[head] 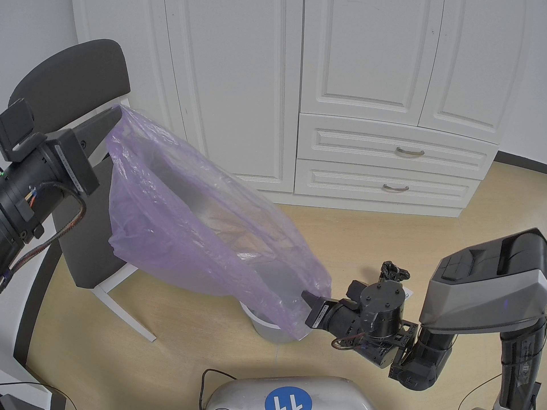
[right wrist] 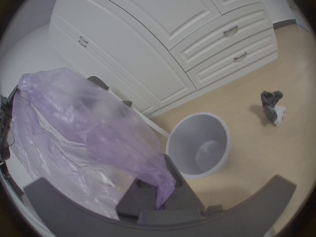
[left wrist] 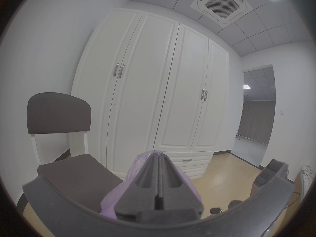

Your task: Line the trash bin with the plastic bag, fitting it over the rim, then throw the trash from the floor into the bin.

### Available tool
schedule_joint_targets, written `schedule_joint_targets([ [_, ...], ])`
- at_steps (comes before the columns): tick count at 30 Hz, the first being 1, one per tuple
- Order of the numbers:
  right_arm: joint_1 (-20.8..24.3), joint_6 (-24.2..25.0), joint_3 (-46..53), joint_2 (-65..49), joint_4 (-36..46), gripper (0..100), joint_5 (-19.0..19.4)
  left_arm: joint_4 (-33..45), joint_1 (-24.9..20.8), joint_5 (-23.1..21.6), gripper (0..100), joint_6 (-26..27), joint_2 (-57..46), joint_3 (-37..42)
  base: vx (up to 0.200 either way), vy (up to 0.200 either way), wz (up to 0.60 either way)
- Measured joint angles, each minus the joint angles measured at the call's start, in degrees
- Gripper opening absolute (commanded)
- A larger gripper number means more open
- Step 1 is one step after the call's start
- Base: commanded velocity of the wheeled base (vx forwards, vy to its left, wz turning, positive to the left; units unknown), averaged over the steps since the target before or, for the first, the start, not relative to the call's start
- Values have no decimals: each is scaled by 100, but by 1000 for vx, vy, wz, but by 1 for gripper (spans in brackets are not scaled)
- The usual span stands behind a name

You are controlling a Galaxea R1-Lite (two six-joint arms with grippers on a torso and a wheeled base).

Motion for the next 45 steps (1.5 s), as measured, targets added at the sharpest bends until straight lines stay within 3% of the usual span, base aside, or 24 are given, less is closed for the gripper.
schedule_joint_targets([
  [5, -206, -315, 96, -507, 167, 0, 55, -29, 29, -5, 0, -71, 140, 104, 0, 0, 0],
  [8, -339, -586, 129, -1069, 734, 0, 137, -55, 38, -2, 0, -143, 313, 167, 0, 0, 0],
  [21, -747, -1654, -778, -3484, 5550, 0, 473, -703, -39, 2, 0, -284, 1351, 446, 0, 0, 0],
  [26, -914, -2209, -1182, -4275, 6961, 0, 550, -1218, -54, -6, 0, -301, 1985, 628, 0, 0, 0],
  [34, -1133, -2978, -1295, -5075, 7262, 0, 590, -1827, 176, -13, 0, -290, 2949, 862, 0, 0, 0],
  [45, -1546, -3340, -1191, -5055, 7264, 0, 590, -2258, 645, -71, 0, -284, 3536, 962, 0, 0, 0],
])
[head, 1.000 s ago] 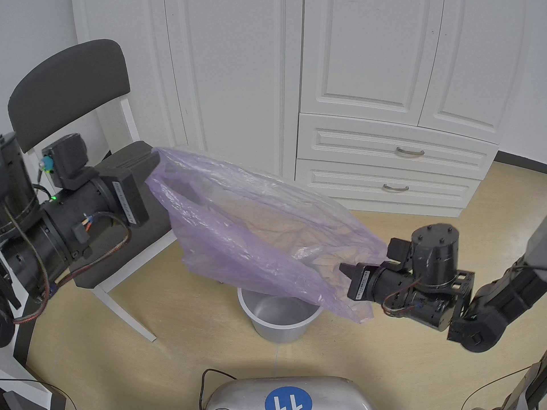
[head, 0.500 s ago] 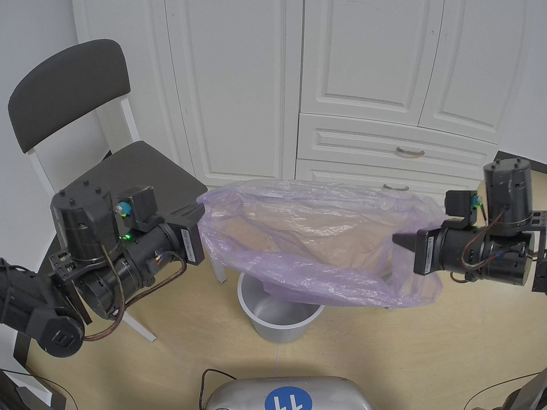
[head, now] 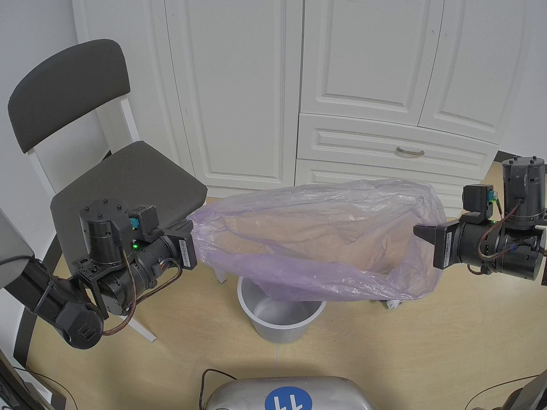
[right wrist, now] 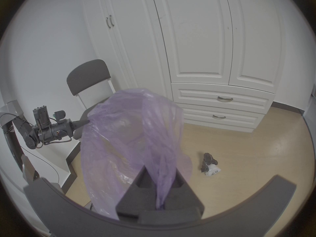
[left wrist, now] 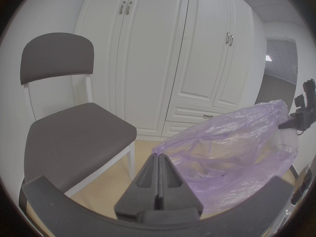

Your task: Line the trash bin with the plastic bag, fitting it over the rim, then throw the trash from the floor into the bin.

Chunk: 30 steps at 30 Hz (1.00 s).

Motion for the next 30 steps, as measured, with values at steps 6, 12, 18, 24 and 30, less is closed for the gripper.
schedule_joint_targets([
  [6, -193, -172, 13, 319, 2, 0, -16, -27, 160, -217, 0, 0, 84, 57, 0, 0, 0],
  [12, -273, -319, 15, 785, -2, 0, -577, -30, 273, -338, 0, 2, 138, 110, 0, 0, 0],
  [18, -325, -500, 26, 1229, -11, 0, -842, -28, 407, -389, 0, 35, 252, 140, 0, 0, 0],
  [24, -444, -700, 44, 1541, -13, 0, -880, -35, 553, -512, 0, 196, 363, 195, 0, 0, 0],
  [30, -610, -889, 155, 1620, -22, 0, -878, -33, 744, -558, 0, 267, 400, 212, 0, 0, 0],
])
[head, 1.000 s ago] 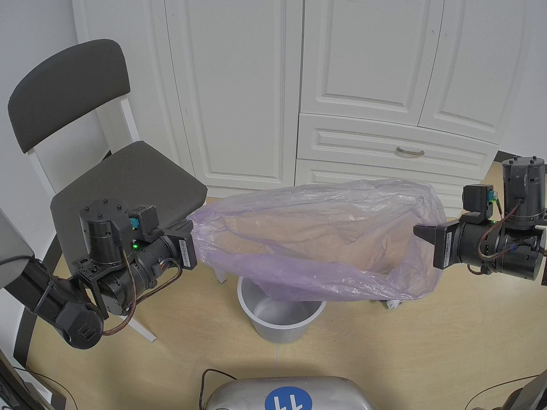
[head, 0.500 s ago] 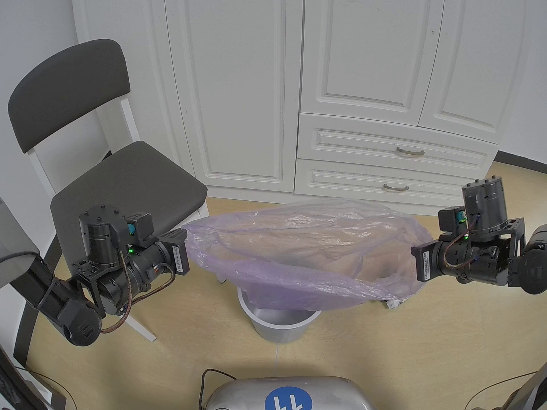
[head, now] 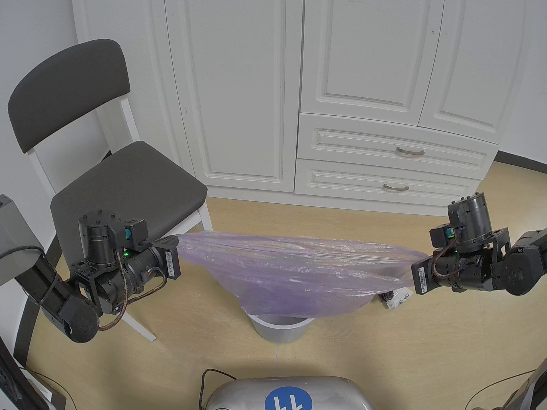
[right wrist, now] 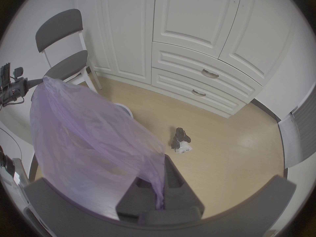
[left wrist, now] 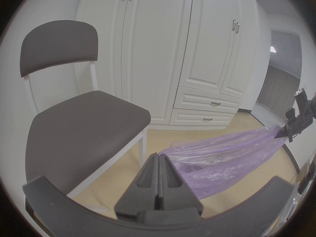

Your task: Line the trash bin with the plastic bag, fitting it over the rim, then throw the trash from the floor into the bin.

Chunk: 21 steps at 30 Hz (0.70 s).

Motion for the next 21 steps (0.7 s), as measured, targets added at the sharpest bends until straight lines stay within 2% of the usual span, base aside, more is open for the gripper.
schedule_joint_targets([
  [9, -143, -205, 110, -7, -5, 0, 7, 0, 174, -55, 0, 20, -17, -4, 0, 0, 0],
  [16, -330, -642, 286, -115, -11, 0, 29, 0, 289, -135, 0, 102, -17, -15, 0, 0, 0],
  [21, -383, -686, 361, -208, -9, 0, 35, -2, 341, -140, 0, 111, -15, -28, 0, 0, 0],
])
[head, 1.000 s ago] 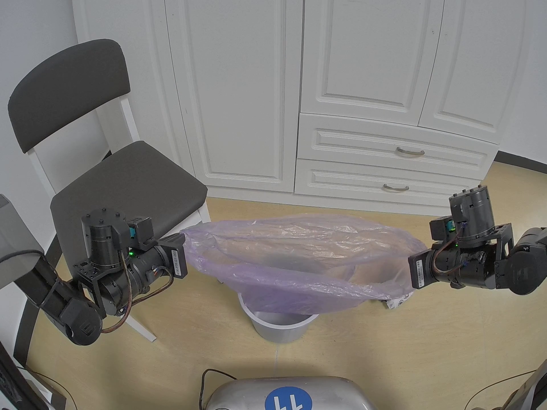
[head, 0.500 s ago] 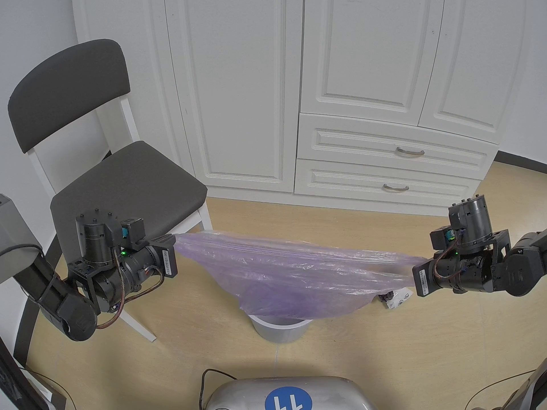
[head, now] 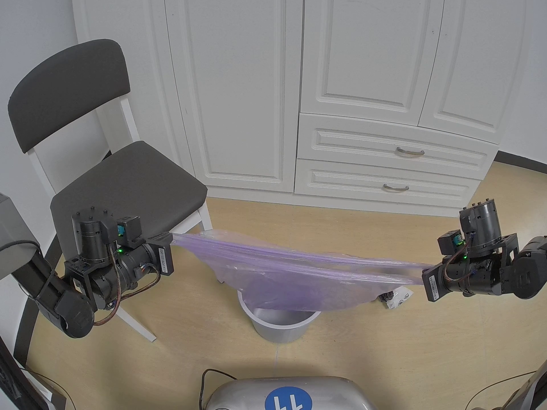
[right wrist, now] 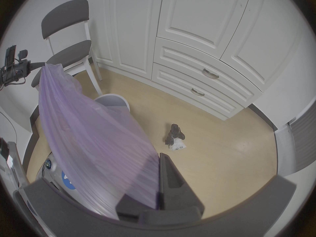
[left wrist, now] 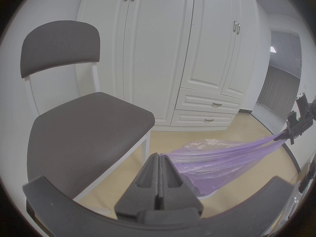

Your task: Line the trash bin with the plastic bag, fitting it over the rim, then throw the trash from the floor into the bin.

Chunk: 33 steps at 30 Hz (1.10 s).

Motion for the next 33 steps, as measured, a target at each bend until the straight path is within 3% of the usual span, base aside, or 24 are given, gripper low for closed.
schedule_joint_targets([
  [7, -11, -2, 30, -85, -79, 0, -5, -228, -22, 35, 0, 16, 5, 20, 0, 0, 0],
  [13, 35, -24, 201, -163, -766, 0, 17, -833, -162, 107, 0, 18, 15, 127, 0, 0, 0],
  [22, 247, -395, 761, -384, -2115, 0, 618, -1862, -1013, 101, 0, 38, -38, 590, 0, 0, 0],
  [33, 809, -263, 835, -524, -2416, 0, 720, -1974, -1769, 85, 0, 43, 152, 149, 0, 0, 0],
])
